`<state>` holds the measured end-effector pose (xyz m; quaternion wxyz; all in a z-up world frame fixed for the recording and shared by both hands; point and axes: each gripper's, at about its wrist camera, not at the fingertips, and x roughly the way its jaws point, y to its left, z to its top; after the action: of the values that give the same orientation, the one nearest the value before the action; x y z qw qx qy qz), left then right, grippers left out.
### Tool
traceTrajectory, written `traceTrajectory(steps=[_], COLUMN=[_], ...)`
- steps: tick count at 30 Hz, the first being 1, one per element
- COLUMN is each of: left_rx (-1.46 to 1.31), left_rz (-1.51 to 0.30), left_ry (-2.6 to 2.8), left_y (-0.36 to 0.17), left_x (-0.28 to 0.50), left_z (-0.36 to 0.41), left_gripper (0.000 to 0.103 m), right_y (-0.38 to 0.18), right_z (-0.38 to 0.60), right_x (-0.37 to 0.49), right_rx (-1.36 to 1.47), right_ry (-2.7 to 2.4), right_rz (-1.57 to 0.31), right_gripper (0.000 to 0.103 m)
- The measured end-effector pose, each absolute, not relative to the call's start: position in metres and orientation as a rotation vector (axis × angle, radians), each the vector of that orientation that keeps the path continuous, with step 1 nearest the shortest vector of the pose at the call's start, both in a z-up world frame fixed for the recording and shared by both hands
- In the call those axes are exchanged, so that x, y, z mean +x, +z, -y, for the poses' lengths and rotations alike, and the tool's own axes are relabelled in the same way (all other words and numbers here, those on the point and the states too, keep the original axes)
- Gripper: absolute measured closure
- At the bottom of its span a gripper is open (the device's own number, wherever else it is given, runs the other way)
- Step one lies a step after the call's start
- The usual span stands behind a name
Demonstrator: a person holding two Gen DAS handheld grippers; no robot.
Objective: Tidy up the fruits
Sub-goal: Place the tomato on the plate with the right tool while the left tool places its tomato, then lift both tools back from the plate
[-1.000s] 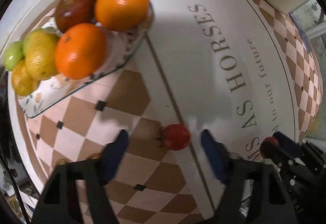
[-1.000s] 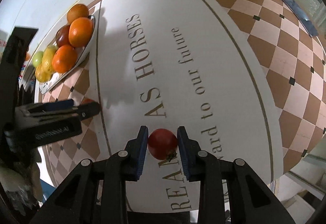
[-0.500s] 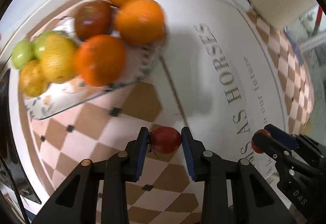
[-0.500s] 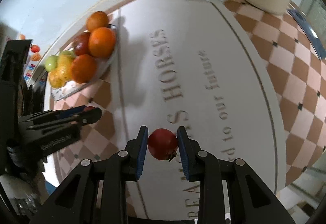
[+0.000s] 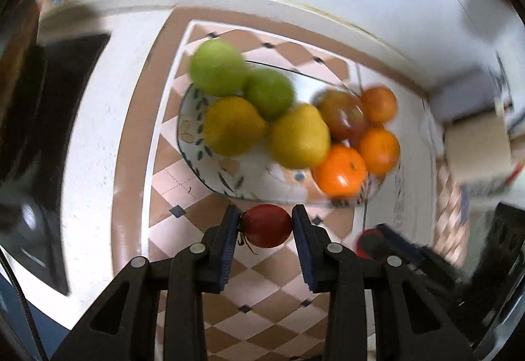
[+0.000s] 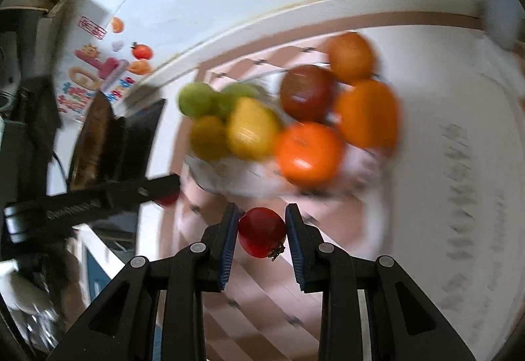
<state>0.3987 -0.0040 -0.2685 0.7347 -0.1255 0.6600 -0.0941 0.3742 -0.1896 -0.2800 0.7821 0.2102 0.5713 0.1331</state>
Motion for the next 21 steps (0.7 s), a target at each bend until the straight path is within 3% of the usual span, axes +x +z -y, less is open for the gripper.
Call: traceTrajectory(steps=[6, 12, 16, 21], left_rx=[-0.528, -0.542, -0.468, -0.443], left_rz=[-1.549, -1.585, -1.634, -1.629], left_ry=[-0.185, -0.162, -0.155, -0.149], left_y=[-0.307, -0.325, -0.332, -0.331], left_x=[0.42, 0.429, 0.433, 0.433], left_z=[-0.023, -0.025, -0.018, -0.015], left_gripper=[0.072, 0.072, 0.071, 0.066], right_y=[-0.31, -0.327, -0.326, -0.309], right_z=[0.163, 0.152, 0.152, 0.156], right_x=[0.412, 0.42, 0.422, 0.412], right_rx=[0.478, 0.459, 0.455, 0.428], right_ry=[0.336, 0.323, 0.288, 0.257], right_rz=[-1.28, -1.31, -1.316, -1.3], right_gripper=[0.071, 0.069, 0.041, 0.034])
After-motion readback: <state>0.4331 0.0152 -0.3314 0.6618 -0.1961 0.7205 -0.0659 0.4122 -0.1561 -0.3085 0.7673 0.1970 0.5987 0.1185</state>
